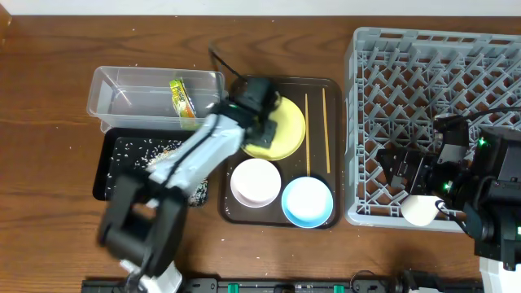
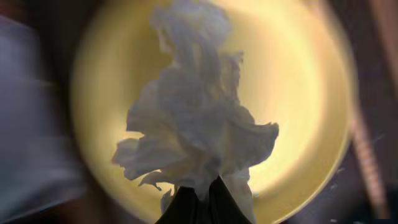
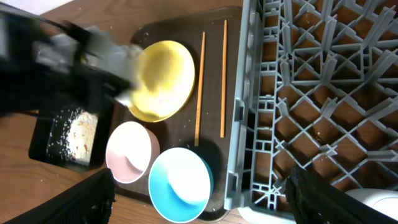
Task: Sort waste into correct bins and load items into the dishwasher rack
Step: 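Grasp the tissue from the yellow plate and drop it in the clear bin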
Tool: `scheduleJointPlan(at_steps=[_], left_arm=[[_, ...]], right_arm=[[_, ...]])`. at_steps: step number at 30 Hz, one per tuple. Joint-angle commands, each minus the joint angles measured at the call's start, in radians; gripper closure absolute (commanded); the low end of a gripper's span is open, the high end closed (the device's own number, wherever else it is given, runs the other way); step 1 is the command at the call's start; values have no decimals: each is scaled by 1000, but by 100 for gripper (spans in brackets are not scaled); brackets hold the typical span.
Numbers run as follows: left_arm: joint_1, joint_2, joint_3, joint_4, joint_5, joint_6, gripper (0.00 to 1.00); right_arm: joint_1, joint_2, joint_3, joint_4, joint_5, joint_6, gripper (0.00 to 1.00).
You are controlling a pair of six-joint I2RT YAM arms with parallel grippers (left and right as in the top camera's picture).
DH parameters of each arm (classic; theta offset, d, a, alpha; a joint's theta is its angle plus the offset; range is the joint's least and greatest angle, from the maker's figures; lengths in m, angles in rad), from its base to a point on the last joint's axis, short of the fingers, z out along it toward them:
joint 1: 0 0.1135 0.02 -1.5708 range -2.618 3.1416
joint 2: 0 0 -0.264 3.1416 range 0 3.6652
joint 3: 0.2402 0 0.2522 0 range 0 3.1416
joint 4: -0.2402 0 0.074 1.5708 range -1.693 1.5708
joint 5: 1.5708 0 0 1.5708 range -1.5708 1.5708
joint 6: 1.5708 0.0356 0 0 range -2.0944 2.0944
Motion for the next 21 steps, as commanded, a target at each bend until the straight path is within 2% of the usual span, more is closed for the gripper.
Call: scheduleJointPlan(at_steps=[1,3,8,9,11,12,14,18,19,21], left_arm=[[89,-137,52,-2,-135,-34,94],[151,-159,52,2,-182,-66,94],[283,-116,49,70,-112,-66,92],[298,-97,49,78,-89,-65,83],[312,-61,49,80,-74,-65,51],[313,-42,49,73,-74,-65,39],[313,-25,49,45,-61,-65,31],[301,-63,51,-10,-38,-66,25],[296,-89,51,-28,-38,-66,25],[286,-149,51,-71,-37,-66,24]], right_arm=[[-16,3,3,-3,3,5,14],[-16,3,3,-3,3,5,14],[-16,4,3,-2,3,5,14],[-16,6,3,-1,3,5,14],[-16,10,3,-1,3,5,14],[-16,11,3,-2,3,5,14],[-16,11,3,-3,3,5,14],[-16,12,3,0,3,5,13],[-16,13,3,0,3,5,11],[-16,13,3,-1,3,5,1]])
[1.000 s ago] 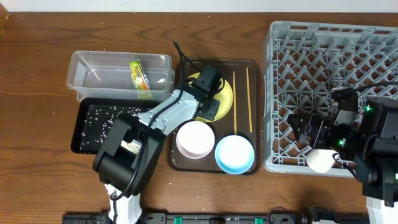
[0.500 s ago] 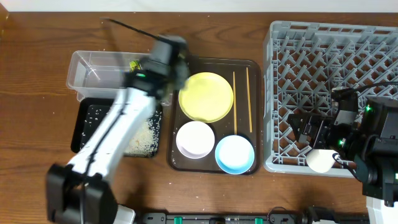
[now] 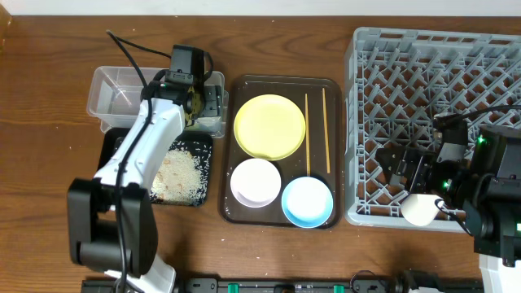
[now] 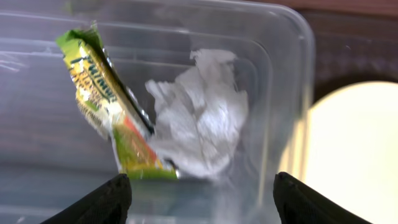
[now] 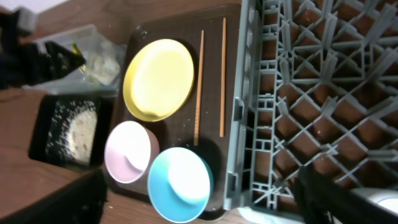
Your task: Sort waste into correct bins and load items into the dishwasher rack
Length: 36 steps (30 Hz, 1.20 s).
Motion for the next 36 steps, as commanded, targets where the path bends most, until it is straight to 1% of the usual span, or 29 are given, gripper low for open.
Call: scheduleJointPlan(at_steps=[1,3,4,6,9,13,19,23,25,28,33,36], left_arm=[[-20,-144,7,-59,18,-5,24],[-37,-227,7,-121,18,-5,23],[-47,-276,7,-154,18,-5,19],[-72,-372,7,-209,17,-5,17],[-106,-492,7,-238,17,-5,15],[-143,-621,7,-238,17,-5,14],[-143,-739,7,-239,17,-5,11],[-143,-785,4,-306,4,11,10],[-138,-818,-19,-308,-27,18,9],[-117,-908,-115,-243,-60,18,9],[-37,-1130,-409,-22,-57,18,8],[-6,-1275,-586,90,-23,18,8]], right_arm=[[-16,1,3,0,2,-1,1],[-16,1,3,1,2,-2,1],[-16,2,3,3,3,-1,1],[-16,2,3,8,10,-1,1],[-16,2,3,3,10,-1,1],[-16,2,3,3,10,-1,1],[-16,2,3,3,10,-1,1],[-16,2,3,3,10,-1,1],[-16,2,3,3,10,-1,1],[-16,2,3,2,10,-1,1],[-16,2,3,3,10,-1,1],[-16,2,3,3,10,-1,1]])
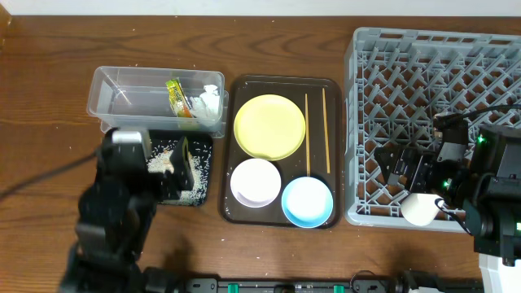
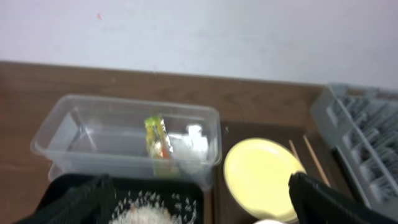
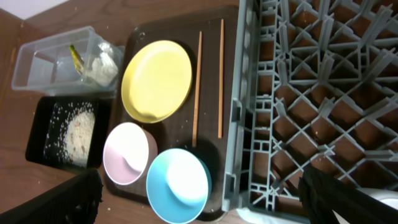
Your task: Sort waste into correct bins and load items into the dishwasher rack
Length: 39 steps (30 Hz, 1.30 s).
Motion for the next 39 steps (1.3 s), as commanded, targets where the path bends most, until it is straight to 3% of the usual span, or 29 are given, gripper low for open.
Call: scheduleJointPlan(at_steps=[1,8,19,27,39], left_arm=[[31,-140,-174,83,16,6,8],[47,-367,-424,246,26,7,8],[47,-572,-696,344,27,6,7],[47,-570,-858,478,110,-2,7],[47,-568,-858,479,111,-2,7]], right_arm=[[-16,1,3,-1,2,2,1],[-16,1,3,-1,2,2,1],[-16,2,3,-2,2,2,1],[-16,2,3,-1,2,2,1],[-16,4,3,-1,2,2,1]])
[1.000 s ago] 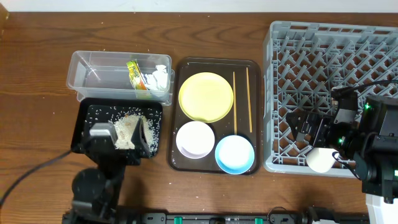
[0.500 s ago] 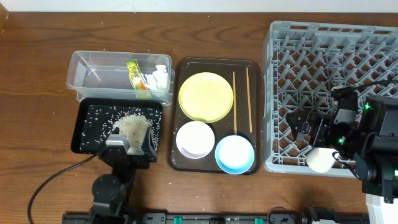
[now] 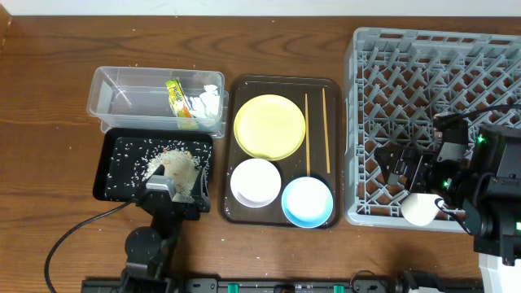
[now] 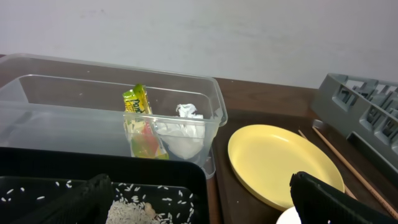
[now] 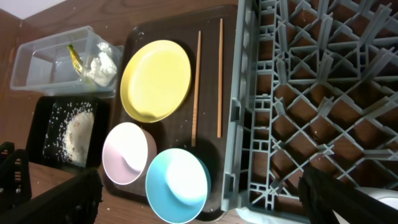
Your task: Sort waste into correct bins and load items into the dishwasher rack
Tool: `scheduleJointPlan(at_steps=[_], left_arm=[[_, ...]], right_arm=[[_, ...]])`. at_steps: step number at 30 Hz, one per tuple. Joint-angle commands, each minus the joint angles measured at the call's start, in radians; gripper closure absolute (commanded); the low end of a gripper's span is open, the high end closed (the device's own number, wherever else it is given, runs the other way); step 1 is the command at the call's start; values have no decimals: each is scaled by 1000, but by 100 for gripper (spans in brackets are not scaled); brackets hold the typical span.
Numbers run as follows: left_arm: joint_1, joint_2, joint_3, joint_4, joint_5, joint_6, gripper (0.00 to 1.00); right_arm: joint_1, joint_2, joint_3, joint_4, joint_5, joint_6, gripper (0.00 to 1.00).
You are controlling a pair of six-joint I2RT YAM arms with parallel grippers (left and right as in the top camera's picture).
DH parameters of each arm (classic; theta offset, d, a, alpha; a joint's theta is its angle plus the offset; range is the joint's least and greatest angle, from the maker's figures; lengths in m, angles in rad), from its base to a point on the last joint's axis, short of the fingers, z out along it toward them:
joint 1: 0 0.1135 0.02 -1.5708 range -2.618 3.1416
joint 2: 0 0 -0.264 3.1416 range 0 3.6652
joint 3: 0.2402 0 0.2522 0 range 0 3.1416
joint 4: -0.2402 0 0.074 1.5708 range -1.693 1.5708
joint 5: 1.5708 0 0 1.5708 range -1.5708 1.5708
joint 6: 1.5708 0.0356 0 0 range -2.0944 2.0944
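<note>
A white crumpled tissue (image 4: 183, 127) and a green-yellow snack wrapper (image 4: 138, 118) lie in the clear plastic bin (image 3: 155, 99). The brown tray (image 3: 236, 207) bears a yellow plate (image 3: 269, 126), a pink bowl (image 3: 256, 182), a blue bowl (image 3: 307, 201) and two chopsticks (image 3: 326, 130). My left gripper (image 4: 202, 205) is open and empty, low at the front edge of the black tray (image 3: 114, 175) of rice. My right gripper (image 5: 199, 199) hangs open over the front of the grey dishwasher rack (image 3: 431, 49). A white cup (image 3: 419, 210) stands by it.
The black tray holds a heap of rice (image 3: 175, 167) with scattered grains around it. The rack fills the right side of the table. Bare wooden table (image 3: 49, 163) lies left of the bins and along the back.
My left arm has drawn back from above the black tray to the table's front edge, lower down, its gripper still open. The right arm has not moved.
My left gripper was shut on the white tissue above the yellow plate. Then it stood open over the clear bin, with the tissue lying inside beside the wrapper. It was then back over the black tray, and now rests low at the front.
</note>
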Motion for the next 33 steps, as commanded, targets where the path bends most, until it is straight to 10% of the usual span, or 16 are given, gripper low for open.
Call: scheduleJointPlan(at_steps=[1,13,15,27,33], left_arm=[[6,-7,-28,-12,16,-1,6],[6,-7,-28,-12,16,-1,6],[6,-7,-28,-12,16,-1,6],[6,-7,-28,-12,16,-1,6],[6,-7,-28,-12,16,-1,6]], right_arm=[[-16,3,5,-2,0,1,1],[-15,4,5,77,-52,53,1],[3,8,5,85,-155,36,16],[673,265,-54,45,246,-3,16],[716,476,-54,77,365,-64,24]])
